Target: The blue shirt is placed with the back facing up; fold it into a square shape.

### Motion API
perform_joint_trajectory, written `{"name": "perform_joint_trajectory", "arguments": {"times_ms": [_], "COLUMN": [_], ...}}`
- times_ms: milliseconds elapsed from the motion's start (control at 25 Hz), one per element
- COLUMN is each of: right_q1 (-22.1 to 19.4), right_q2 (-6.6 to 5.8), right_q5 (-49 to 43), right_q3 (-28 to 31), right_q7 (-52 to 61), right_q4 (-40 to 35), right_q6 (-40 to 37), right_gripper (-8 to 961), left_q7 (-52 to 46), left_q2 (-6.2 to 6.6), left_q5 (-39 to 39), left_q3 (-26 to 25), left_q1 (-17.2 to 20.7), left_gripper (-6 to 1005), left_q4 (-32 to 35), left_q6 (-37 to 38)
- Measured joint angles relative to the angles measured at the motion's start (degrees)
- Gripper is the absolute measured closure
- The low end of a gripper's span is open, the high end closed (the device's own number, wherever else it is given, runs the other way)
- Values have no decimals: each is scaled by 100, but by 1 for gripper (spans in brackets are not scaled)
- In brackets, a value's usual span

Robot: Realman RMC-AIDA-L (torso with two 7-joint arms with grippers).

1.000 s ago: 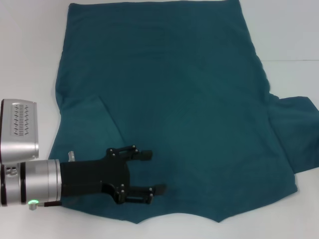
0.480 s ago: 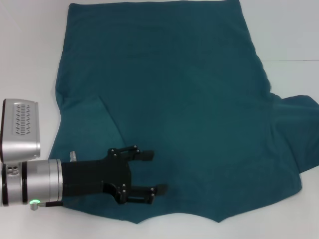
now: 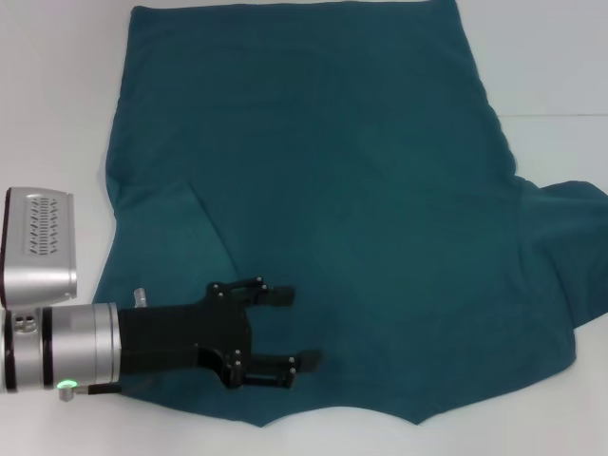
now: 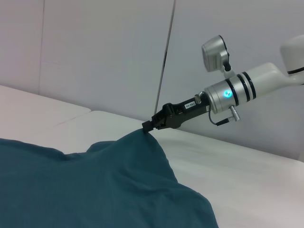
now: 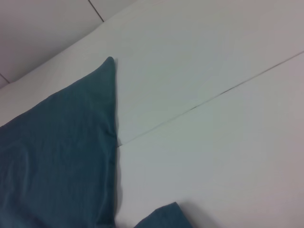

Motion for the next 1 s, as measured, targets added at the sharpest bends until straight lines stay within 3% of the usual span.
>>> {"name": "perform_joint_trajectory", "arguments": {"times_ms": [240, 640, 1000], "right_q1": [46, 417, 1227], "right_q2": [-26, 62, 475], "right_q5": [-1, 10, 104], "right_q3": [-57, -71, -463], "right_q7": [-14, -162, -375], "right_q4": [17, 36, 43], "right_q6": [-94, -942, -1598], "right_gripper": [954, 953, 937], "left_q7": [-17, -76, -96], "left_q2": [0, 0, 3], "left_q5": [-27, -48, -48], "left_q3": [14, 15, 8], "left_q1": [-7, -6, -11], "left_gripper": [98, 98, 99], "left_q4": [0, 11, 9], "left_q6": [7, 19, -7]}}
